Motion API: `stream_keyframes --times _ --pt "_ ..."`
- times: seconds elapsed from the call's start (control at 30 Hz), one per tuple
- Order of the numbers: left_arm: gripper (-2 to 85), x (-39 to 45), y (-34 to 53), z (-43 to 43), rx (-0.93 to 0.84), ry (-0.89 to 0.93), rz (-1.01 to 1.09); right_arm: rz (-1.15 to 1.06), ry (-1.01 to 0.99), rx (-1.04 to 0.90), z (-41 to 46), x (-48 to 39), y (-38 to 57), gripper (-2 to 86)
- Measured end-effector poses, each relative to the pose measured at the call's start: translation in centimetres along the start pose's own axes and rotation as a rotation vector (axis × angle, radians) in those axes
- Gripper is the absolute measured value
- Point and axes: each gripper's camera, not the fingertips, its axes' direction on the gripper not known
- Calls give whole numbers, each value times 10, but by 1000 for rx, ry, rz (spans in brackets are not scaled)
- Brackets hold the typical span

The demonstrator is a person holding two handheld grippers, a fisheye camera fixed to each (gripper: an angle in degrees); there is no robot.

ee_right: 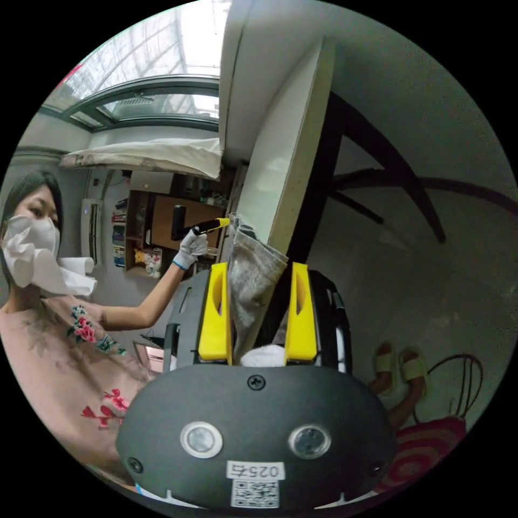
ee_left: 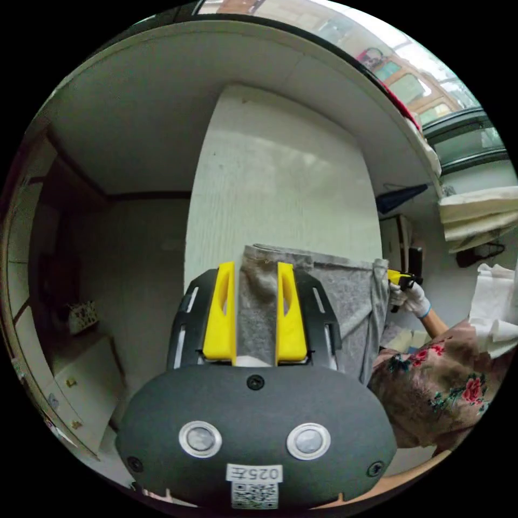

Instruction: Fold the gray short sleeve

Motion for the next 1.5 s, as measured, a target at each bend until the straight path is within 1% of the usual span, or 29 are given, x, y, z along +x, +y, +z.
stream_keyframes --times 0.03,0.17,0.2,0.3,0.33,0.37,0.43,0.5,0.57,0.63,0.67,0.73,0.83,0.93,1.0,1.07,1.13,1.2,1.3,1.33,1.4,1.47,1.5 --pt "67 1 -2 11 -24 -5 25 18 7 13 -4 2 1 153" --pt "33 3 -1 26 -22 -16 47 101 -65 30 -21 12 2 119" --pt "30 4 0 27 -25 -28 48 106 -55 29 -24 10 2 114" --pt "5 9 4 37 -54 -51 55 130 58 3 -34 -3 1 72" --pt "-2 9 8 39 -36 -49 53 170 74 -13 -40 -5 -1 42" --pt "-5 8 12 41 -16 -39 41 215 55 -5 -51 -9 -1 23" --pt "-7 6 19 43 11 -32 20 219 -6 22 -65 -19 -2 7" --pt "-8 3 24 42 34 -51 -8 195 -17 6 -73 -33 -13 0" --pt "-9 -5 27 30 85 -85 -29 104 43 -32 -75 -54 -40 -3" --pt "-9 -20 26 17 137 -77 -72 37 119 -62 -74 -63 -69 -4" --pt "-9 -34 23 9 175 -55 -109 1 151 -74 -76 -64 -91 -5" --pt "-9 -56 15 -1 233 -15 -157 -35 142 -88 -81 -59 -126 -5" --pt "-9 -83 -17 -5 271 -5 -196 -87 165 -114 -96 -42 -190 -5" --pt "-9 -98 -62 -8 316 14 -160 -127 199 -122 -119 -24 -247 -6" --pt "-10 -107 -87 -12 352 47 -175 -132 208 -116 -137 -20 -275 -6" --pt "-10 -111 -105 -27 421 111 -171 -191 214 -108 -163 -31 -303 -6" --pt "-11 -109 -103 -49 485 138 -137 -262 206 -106 -176 -47 -316 -6" --pt "-11 -109 -88 -74 534 140 -111 -347 178 -105 -185 -70 -320 -6" --pt "-11 -113 -37 -114 553 168 -65 -491 145 -117 -193 -114 -305 -6" --pt "-11 -113 -7 -128 568 178 -43 -565 135 -132 -194 -134 -292 -6" --pt "-11 -111 45 -150 609 175 -13 -687 134 -203 -190 -164 -267 -5" --pt "-11 -108 123 -174 693 163 1 -823 121 -317 -182 -196 -224 -5" --pt "-11 -107 143 -179 714 159 2 -849 114 -341 -180 -203 -213 -5"
